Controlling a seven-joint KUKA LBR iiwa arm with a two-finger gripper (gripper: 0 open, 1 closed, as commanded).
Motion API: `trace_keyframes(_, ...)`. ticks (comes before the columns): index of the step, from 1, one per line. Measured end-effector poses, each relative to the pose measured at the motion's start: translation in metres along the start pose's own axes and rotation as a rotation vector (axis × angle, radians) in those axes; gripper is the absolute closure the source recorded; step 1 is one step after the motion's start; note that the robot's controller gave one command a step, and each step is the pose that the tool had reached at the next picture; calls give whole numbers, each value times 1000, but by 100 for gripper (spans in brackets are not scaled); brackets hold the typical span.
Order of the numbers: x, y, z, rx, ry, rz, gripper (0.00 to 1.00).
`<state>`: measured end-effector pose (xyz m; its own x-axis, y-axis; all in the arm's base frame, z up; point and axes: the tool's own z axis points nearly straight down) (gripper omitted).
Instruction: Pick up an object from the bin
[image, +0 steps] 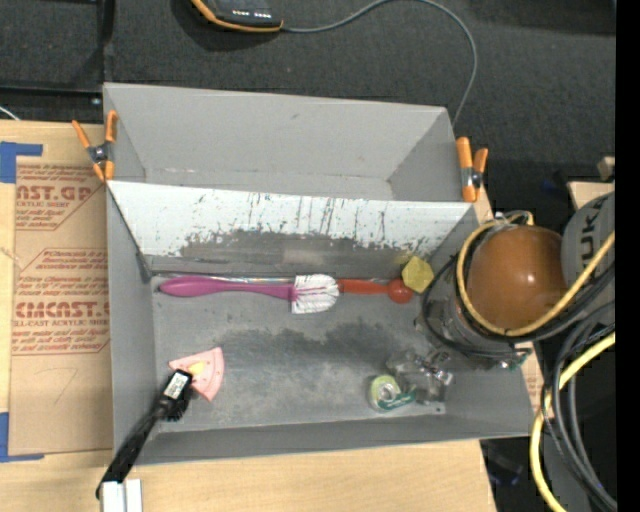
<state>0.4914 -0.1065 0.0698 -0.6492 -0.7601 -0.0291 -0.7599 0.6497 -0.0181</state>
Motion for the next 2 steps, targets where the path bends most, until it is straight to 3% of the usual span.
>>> trace_keyframes(1,-37,-14,0,0,-4,347,100)
trace_keyframes(2,3,-11,0,-1,-1,455,100)
